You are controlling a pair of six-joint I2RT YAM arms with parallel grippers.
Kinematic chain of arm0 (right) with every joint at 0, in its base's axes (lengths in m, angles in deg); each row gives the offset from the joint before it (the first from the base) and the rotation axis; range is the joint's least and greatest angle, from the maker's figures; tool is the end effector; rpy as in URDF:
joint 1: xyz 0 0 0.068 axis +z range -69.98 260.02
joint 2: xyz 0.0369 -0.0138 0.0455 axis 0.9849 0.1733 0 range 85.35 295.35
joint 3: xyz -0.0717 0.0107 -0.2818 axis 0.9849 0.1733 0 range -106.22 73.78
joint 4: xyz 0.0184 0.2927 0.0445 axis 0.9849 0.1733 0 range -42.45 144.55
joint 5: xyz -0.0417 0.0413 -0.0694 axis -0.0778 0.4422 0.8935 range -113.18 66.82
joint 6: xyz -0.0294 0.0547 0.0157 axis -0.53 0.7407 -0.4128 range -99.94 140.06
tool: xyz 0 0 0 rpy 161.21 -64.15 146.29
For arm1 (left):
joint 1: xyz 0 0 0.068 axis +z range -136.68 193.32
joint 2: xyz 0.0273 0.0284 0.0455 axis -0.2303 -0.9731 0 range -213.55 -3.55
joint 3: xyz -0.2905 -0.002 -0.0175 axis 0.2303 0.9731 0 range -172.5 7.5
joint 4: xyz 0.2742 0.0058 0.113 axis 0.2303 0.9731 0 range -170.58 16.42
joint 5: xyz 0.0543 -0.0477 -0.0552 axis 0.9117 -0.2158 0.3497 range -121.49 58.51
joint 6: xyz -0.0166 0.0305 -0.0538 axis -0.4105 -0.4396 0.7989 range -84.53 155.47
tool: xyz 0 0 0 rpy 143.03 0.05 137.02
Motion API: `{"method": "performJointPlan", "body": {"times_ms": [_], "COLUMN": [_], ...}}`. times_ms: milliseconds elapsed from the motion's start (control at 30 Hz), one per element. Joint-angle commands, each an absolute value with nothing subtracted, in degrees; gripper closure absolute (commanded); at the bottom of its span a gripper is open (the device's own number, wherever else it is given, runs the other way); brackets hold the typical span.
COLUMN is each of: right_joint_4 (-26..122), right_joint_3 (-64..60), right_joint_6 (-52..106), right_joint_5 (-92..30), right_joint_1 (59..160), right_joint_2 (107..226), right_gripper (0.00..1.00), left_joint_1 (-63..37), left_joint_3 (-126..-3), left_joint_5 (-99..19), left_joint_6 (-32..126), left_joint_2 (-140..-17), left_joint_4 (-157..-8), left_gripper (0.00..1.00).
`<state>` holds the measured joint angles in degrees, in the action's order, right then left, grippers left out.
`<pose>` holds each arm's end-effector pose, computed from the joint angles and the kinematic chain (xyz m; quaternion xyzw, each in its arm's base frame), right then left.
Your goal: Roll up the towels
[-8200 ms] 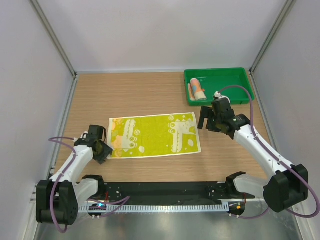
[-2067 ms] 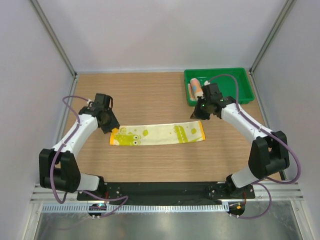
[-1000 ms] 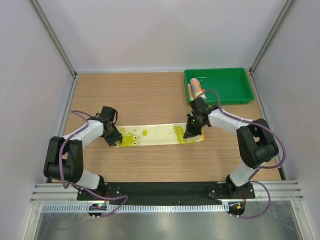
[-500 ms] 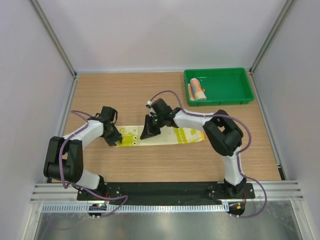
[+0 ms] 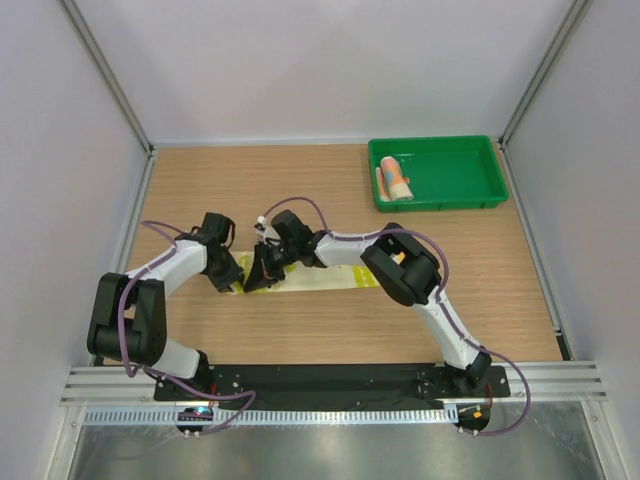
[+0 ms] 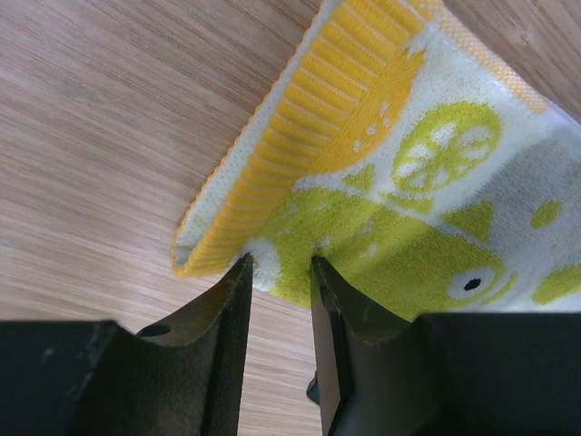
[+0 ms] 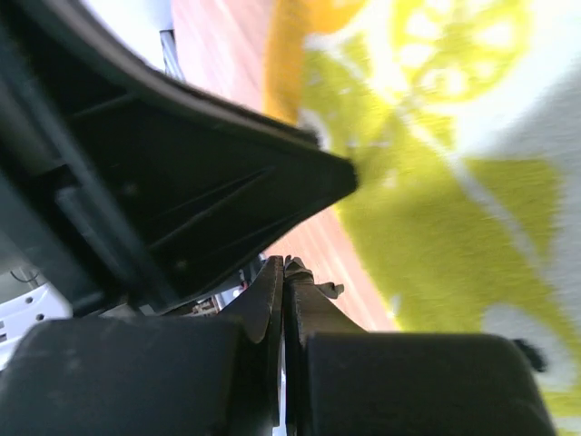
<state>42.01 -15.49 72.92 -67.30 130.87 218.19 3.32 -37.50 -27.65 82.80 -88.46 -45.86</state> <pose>0.3168 0.4441 0.1022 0.1499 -0.8358 -0.5279 0.0147 0.2789 -0.0459 0.1410 -0.3212 0.9369 -0.0350 0.1332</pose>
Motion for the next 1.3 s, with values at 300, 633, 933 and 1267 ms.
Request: {"method": "performJointPlan", "body": {"times_ms": [300, 633, 933, 1267], "right_joint_4": [47.2, 49.4, 45.7, 47.1], "right_joint_3": [-10.7, 0.3, 13.1, 19.5], "right_joint_6": [65.2, 60.8, 59.1, 59.1], "right_joint_5": [-66.2, -69.0, -73.5, -75.9], "right_joint_1": [126.3, 122.3, 112.4, 102.2], "right_joint_2": [217.5, 212.2, 204.9, 199.9], "right_gripper": [0.99, 0.99, 0.99, 0.99], "left_joint_1": [3.6, 5.6, 6.4, 6.7], "left_joint_3": [-37.2, -37.6, -37.8, -38.8], "left_joint_5": [-22.9, -22.3, -21.5, -20.3], "left_joint_6": [81.2, 80.9, 80.7, 80.6], "left_joint_2": [-89.2, -90.7, -90.1, -90.3], "left_joint_4": [-46.0, -46.4, -45.7, -44.6], "left_gripper": [0.67, 0.68, 0.68, 0.68]}}
